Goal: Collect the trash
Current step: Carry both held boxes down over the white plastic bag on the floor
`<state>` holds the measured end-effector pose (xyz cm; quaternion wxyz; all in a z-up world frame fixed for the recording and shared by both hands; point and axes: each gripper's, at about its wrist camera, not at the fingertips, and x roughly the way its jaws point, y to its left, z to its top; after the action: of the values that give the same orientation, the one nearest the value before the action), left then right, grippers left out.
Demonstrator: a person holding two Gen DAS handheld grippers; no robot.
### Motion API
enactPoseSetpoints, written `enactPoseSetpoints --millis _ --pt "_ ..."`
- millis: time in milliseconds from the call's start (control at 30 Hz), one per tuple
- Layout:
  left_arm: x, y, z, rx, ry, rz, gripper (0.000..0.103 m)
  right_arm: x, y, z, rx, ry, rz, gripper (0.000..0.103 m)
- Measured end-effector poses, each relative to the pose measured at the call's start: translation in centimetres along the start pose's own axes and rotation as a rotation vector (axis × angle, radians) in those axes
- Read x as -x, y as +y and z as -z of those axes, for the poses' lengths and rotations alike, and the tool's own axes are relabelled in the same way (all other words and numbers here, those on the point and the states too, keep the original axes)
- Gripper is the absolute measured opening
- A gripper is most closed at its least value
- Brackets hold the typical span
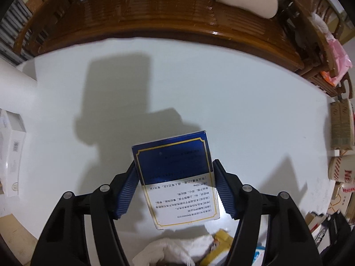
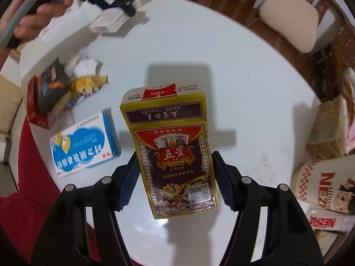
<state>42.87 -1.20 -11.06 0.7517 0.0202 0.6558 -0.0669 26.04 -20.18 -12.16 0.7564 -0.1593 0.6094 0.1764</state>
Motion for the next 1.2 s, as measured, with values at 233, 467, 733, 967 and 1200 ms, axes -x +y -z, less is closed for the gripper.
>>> enactPoseSetpoints --millis 233,467,733,967,1200 --pt "6.8 -1.6 3.7 -0.094 -0.098 0.000 0.064 5.1 0.4 -0.6 -0.017 -0.114 0.060 0.063" --pt "13.5 -3.3 9.9 -0.189 -0.182 0.038 0.064 10.0 2.7 0.6 -0.021 -0.213 0.095 0.063" --pt "16.3 -3.4 18.3 -0.256 -0.221 0.044 0.064 15.3 8.0 4.0 -0.011 -0.294 0.107 0.063" --pt "16.6 -3.3 25.3 -0.294 -0.243 0.064 0.064 17.0 12.2 7.8 0.006 -0.326 0.104 0.063" --pt "14.8 -3.1 30.5 -0.311 -0.235 0.090 0.064 16.1 15.7 11.7 0.016 -0.311 0.078 0.063"
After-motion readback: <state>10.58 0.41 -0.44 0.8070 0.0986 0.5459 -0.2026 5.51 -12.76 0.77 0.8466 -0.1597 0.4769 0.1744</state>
